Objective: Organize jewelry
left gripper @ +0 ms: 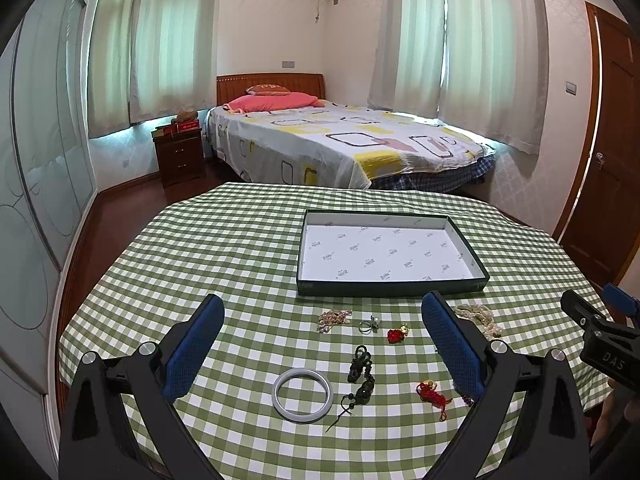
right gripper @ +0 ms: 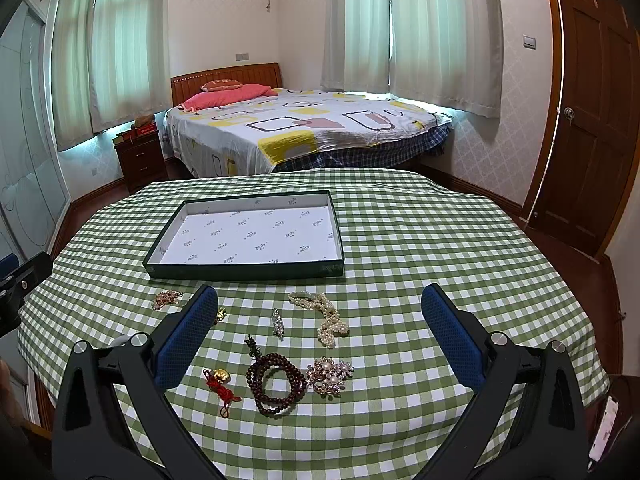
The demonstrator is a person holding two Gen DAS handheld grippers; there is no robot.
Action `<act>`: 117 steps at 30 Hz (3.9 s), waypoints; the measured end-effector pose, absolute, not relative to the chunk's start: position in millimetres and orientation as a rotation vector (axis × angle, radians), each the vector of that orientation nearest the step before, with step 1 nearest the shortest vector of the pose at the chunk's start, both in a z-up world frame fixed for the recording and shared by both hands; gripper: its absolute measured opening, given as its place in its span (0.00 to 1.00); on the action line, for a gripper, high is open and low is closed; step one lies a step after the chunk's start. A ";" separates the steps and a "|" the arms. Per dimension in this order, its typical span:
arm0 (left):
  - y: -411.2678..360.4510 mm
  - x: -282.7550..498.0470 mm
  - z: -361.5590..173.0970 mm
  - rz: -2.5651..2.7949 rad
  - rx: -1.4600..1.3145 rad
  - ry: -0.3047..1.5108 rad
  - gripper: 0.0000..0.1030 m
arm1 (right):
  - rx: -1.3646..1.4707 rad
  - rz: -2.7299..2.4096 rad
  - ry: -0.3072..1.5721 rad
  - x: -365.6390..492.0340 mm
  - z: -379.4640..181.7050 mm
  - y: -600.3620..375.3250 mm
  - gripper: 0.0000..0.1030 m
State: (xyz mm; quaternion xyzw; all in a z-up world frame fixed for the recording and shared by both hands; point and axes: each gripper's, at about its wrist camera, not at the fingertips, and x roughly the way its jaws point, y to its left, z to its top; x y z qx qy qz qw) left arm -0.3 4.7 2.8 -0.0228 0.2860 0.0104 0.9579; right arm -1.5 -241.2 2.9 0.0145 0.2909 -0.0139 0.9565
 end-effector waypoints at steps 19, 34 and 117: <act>7.3 -2.4 0.0 0.028 -0.052 0.582 0.93 | 0.028 -0.029 0.589 -1.4 2.5 -240.4 0.96; 6.8 -2.4 -1.6 0.034 -0.051 0.591 0.93 | 0.028 -0.029 0.588 -1.5 2.3 -240.2 0.96; 48.9 64.2 -159.3 0.054 -0.023 0.944 0.66 | 0.109 0.008 0.854 51.2 -129.8 -259.9 0.78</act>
